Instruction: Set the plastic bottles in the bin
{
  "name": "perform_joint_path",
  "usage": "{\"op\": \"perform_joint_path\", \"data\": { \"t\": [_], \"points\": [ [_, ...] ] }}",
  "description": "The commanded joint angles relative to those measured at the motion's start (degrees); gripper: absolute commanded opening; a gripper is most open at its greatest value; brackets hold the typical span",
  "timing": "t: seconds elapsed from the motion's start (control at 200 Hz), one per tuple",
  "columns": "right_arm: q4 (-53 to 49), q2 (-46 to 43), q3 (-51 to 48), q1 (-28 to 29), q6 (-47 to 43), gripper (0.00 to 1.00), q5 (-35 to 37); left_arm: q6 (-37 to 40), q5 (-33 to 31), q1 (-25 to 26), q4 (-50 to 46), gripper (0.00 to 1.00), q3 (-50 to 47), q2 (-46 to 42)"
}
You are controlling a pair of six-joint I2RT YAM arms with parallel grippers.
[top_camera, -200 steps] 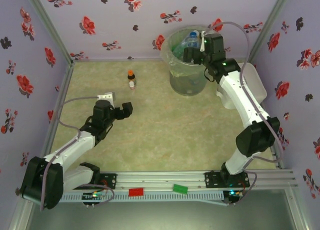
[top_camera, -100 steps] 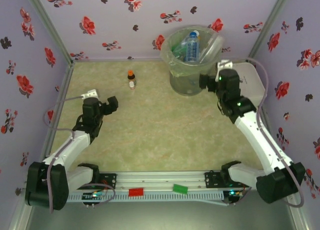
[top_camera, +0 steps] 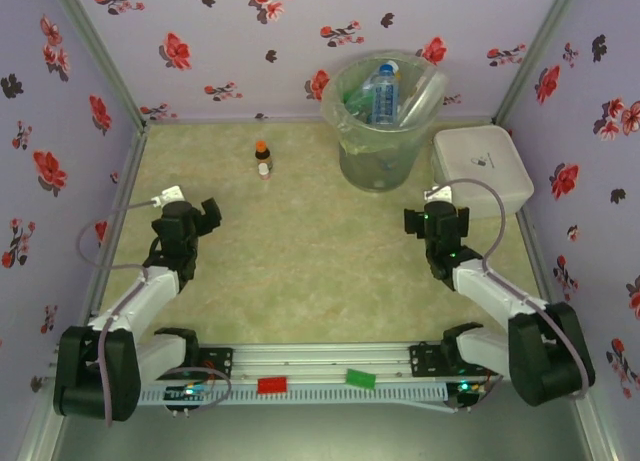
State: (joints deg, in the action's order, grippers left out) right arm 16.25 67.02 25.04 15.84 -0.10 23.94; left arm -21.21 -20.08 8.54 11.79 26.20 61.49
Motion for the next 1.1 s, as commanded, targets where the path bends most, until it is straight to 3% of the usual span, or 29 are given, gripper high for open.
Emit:
{"op": "perform_joint_path", "data": {
  "t": [0.0, 0.125, 0.18, 0.285, 0.355, 0.465, 0.545, 0.595, 0.625, 0.695, 0.74, 0.885, 0.95, 0.99, 1.045, 1.095],
  "points": [
    [18.77, 5.32, -1.90, -3.48, -1.07, 1.00, -0.97, 4.34, -6.36, -0.55, -0.72, 1.00, 2.48, 0.99],
    [19.71, 13.04, 2.51, -5.87, -1.96, 1.00, -1.25, 6.55, -10.33, -0.54, 1.27, 1.00, 4.04, 4.53],
    [14.23, 14.74, 5.78, -7.13, -1.00, 1.00, -4.28, 7.21, -11.40, -0.54, 1.05, 1.00, 4.91, 6.01],
    [20.32, 19.43, 4.16, -8.83, -0.40, 0.99, -7.93, 8.36, -12.82, -0.54, 1.48, 1.00, 5.23, 7.67],
    [16.81, 20.14, 5.97, -11.13, 1.65, 0.99, -10.75, 9.20, -14.28, -0.58, 4.34, 1.00, 3.94, 8.67],
    [26.23, 20.09, 0.53, -14.43, 5.90, 0.99, -11.03, 11.82, -14.83, -0.60, 17.26, 1.00, 0.00, 13.27],
    [40.12, 23.85, -4.47, -14.45, 6.46, 1.00, -7.66, 15.34, -14.96, -0.54, 25.08, 1.00, -0.93, 17.93],
    [35.95, 22.15, -3.51, -14.34, 6.99, 1.00, -6.86, 16.87, -15.70, -0.38, 26.51, 1.00, -0.17, 19.71],
    [32.79, 21.27, -2.95, -14.34, 7.38, 1.00, -6.81, 18.29, -15.02, -0.37, 27.85, 1.00, -0.01, 20.62],
    [38.34, 23.16, -4.11, -14.27, 6.78, 1.00, -6.57, 20.97, -13.38, -0.45, 35.51, 1.00, -1.56, 23.84],
    [35.87, 22.25, -3.59, -14.25, 6.82, 1.00, -6.68, 22.33, -12.26, -0.54, 39.20, 1.00, -2.27, 25.81],
    [36.12, 22.29, -3.67, -13.81, 6.62, 1.00, -5.49, 21.21, -4.45, -2.48, 37.48, 1.00, -3.06, 24.60],
    [35.54, 22.06, -3.64, -13.81, 6.70, 1.00, -5.49, 19.77, 1.37, -4.74, 42.96, 1.00, -6.69, 25.97],
    [36.86, 22.49, -3.97, -13.77, 6.47, 1.00, -5.49, 21.21, 2.16, -5.22, 52.21, 1.00, -8.16, 29.15],
    [36.31, 22.24, -3.85, -13.81, 6.64, 1.00, -5.51, 20.84, 3.97, -4.86, 45.02, 1.00, -7.25, 26.20],
    [35.71, 22.13, -3.69, -13.81, 6.69, 1.00, -5.57, 21.98, 3.31, -4.63, 48.51, 1.00, -7.29, 28.07]
  ]
}}
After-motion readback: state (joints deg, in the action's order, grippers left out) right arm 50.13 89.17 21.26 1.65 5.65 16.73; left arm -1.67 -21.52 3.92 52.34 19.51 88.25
